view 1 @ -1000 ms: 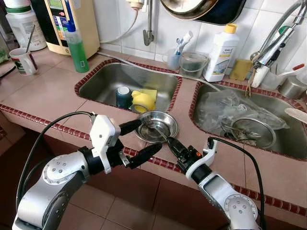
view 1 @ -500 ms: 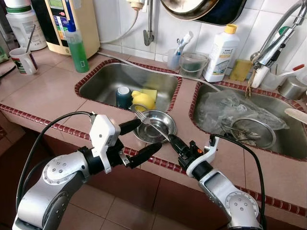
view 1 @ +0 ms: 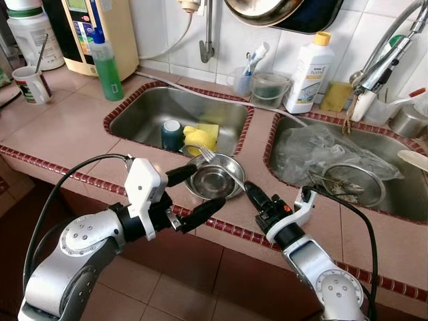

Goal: Kitchen organization

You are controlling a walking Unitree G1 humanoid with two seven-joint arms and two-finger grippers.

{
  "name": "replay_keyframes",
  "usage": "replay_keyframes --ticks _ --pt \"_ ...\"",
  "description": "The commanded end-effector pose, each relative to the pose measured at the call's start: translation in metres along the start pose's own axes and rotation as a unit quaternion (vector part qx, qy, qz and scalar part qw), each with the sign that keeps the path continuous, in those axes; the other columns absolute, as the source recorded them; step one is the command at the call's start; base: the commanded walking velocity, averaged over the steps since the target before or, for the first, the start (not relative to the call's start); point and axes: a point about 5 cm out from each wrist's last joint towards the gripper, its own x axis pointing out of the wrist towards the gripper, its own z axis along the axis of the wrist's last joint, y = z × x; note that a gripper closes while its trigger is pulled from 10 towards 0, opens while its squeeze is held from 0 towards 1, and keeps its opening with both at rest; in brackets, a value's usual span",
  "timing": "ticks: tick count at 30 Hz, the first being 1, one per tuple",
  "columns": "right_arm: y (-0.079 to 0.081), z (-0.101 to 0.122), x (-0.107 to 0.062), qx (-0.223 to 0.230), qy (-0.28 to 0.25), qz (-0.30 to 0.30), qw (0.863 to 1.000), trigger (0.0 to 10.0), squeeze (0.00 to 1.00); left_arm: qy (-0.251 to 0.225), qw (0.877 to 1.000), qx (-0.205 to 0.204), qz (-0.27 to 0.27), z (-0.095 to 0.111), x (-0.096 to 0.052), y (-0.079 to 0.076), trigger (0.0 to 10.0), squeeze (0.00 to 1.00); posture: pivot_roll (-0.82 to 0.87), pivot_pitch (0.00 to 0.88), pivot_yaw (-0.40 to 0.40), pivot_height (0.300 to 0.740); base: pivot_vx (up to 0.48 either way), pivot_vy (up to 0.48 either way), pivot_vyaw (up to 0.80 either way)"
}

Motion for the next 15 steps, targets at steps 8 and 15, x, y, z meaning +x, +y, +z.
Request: replay_keyframes --ticks 8,15 --pt "0.033 0.038 0.014 -0.208 -0.045 0.041 0.976 0.0 0.00 0.024 0.977 0.049 0.208 -0.009 0.011 0.059 10.0 0.00 0.01 0.004 -0.023 0.740 0.000 0.000 0.00" --pt "0.039 0.047 0.019 -0.346 -0.061 0.034 0.936 10.0 0.00 -0.005 0.963 0.023 0.268 -0.008 0.026 0.073 10.0 0.00 -0.01 0.000 -0.020 0.740 0.000 0.000 0.00"
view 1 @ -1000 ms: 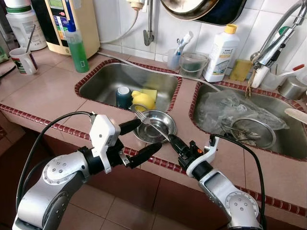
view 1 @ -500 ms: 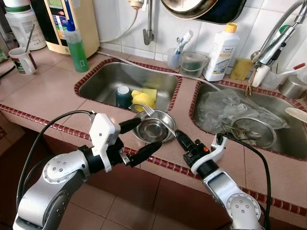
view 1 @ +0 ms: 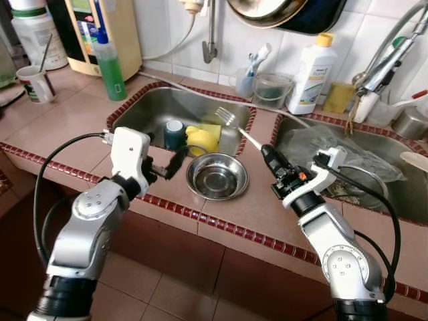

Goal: Kitchen organization

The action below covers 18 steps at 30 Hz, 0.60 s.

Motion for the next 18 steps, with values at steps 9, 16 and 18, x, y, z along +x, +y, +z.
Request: replay_keyframes --ticks 9,16,18 --pt "0.001 0.007 0.001 -0.179 -0.027 0.001 0.984 10.0 0.00 -0.025 1.000 0.000 0.000 -0.002 0.017 -0.003 10.0 0.00 -0.03 0.000 -0.023 0.740 0.000 0.000 0.00" --pt "0.000 0.015 -0.003 -0.260 -0.061 -0.009 0.964 10.0 0.00 -0.046 0.999 -0.023 -0.005 0.000 0.029 -0.007 10.0 0.00 -0.05 0.000 -0.019 0.740 0.000 0.000 0.00" --pt "-0.003 0.014 -0.004 -0.277 -0.070 -0.022 0.958 10.0 0.00 -0.048 0.998 -0.033 -0.019 -0.004 0.032 -0.012 10.0 0.00 -0.06 0.000 -0.012 0.740 0.000 0.000 0.00"
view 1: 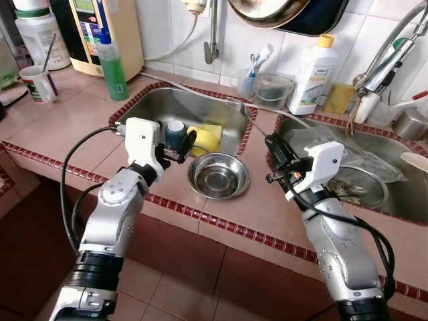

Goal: Kitchen organization

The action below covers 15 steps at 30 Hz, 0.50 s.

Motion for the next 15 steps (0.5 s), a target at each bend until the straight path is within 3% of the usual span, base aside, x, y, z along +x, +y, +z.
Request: replay_keyframes --ticks 1,6,13,15 --pt "-0.003 -0.001 -0.002 -0.017 -0.004 -0.012 1.000 10.0 0.00 -0.004 1.000 -0.004 -0.014 0.000 0.005 -0.003 10.0 0.00 -0.06 0.000 -0.012 0.740 0.000 0.000 0.00" --pt "-0.005 -0.006 -0.003 -0.032 0.005 -0.030 0.999 10.0 0.00 -0.003 1.000 -0.015 -0.021 -0.001 0.006 -0.006 10.0 0.00 -0.06 0.000 -0.004 0.740 0.000 0.000 0.00" --pt "0.000 -0.013 -0.002 -0.044 0.017 -0.028 0.998 10.0 0.00 -0.008 1.000 -0.017 -0.020 -0.001 0.009 -0.005 10.0 0.00 -0.05 0.000 -0.006 0.740 0.000 0.465 0.00" --pt "0.000 -0.013 -0.001 -0.047 0.018 -0.028 0.998 10.0 0.00 -0.008 1.000 -0.014 -0.020 -0.001 0.008 -0.005 10.0 0.00 -0.05 0.000 -0.006 0.740 0.000 0.480 -0.80"
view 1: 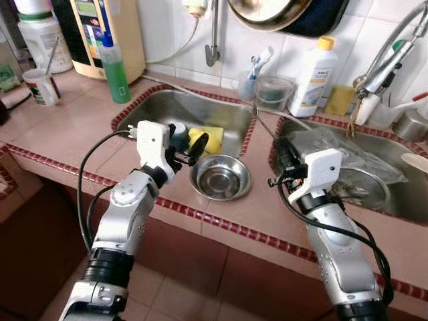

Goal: Kitchen organization

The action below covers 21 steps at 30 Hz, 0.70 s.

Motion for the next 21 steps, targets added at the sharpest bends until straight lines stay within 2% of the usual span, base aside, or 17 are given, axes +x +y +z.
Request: replay_keyframes --ticks 1,9,12,21 --pt "0.0043 0.0026 0.0038 0.000 -0.009 0.005 1.000 10.0 0.00 -0.003 1.000 0.009 0.006 0.0036 -0.0007 0.0061 10.0 0.00 -0.05 0.000 -0.006 0.740 0.000 0.480 -0.80" --pt "0.0073 0.0003 0.0075 -0.003 -0.006 0.010 1.000 10.0 0.00 -0.002 1.000 0.014 0.007 0.0039 -0.0027 0.0088 10.0 0.00 -0.03 0.000 -0.009 0.740 0.000 0.436 -0.80" --pt "0.0086 -0.0002 0.0081 -0.001 -0.008 0.012 1.000 10.0 0.00 0.000 1.000 0.021 0.003 0.0042 -0.0029 0.0080 10.0 0.00 -0.03 0.000 -0.011 0.740 0.000 0.000 -0.73" --pt "0.0117 0.0003 0.0081 0.005 -0.016 0.022 1.000 10.0 0.00 0.016 0.999 0.030 0.009 -0.0005 -0.0068 0.0117 10.0 0.00 -0.03 0.000 -0.011 0.740 0.000 0.000 0.00"
